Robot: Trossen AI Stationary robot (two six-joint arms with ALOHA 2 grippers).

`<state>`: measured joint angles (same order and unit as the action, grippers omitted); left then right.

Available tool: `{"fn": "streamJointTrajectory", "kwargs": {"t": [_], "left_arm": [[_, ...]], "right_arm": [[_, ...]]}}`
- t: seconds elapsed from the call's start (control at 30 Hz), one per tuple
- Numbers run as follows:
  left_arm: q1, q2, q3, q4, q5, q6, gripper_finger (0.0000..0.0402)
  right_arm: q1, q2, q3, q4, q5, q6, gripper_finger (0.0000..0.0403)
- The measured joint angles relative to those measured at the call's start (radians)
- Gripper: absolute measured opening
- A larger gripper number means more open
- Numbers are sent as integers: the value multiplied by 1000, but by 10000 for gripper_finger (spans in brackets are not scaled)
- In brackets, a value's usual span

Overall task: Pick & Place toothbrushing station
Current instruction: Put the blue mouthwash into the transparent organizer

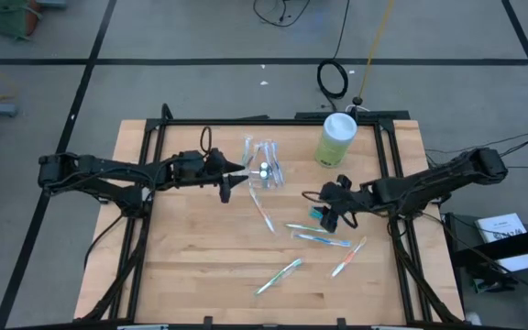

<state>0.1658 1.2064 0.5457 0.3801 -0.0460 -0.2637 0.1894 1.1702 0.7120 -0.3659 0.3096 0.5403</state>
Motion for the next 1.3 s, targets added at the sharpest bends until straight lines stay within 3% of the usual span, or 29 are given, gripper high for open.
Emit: {"fn": "streamJointTrajectory", "kwargs": {"t": [0.13,0.43,0.57,0.7,0.97,1.3], "left_arm": [[0,0,0,-13,-3,0,182],[-5,0,0,-27,-8,-7,182],[-4,0,0,-27,-8,-12,182],[-5,0,0,-26,-8,-12,182],[-4,0,0,-12,-9,-12,182],[-4,0,0,-8,-9,-15,182]], "right_arm": [[65,-22,-1,-119,4,34,171],[135,-13,-178,58,8,49,175],[134,-12,-251,55,21,77,179],[134,-12,-331,181,40,115,180],[134,-13,-511,594,38,-114,157],[133,-10,-549,708,28,-127,89]]}}
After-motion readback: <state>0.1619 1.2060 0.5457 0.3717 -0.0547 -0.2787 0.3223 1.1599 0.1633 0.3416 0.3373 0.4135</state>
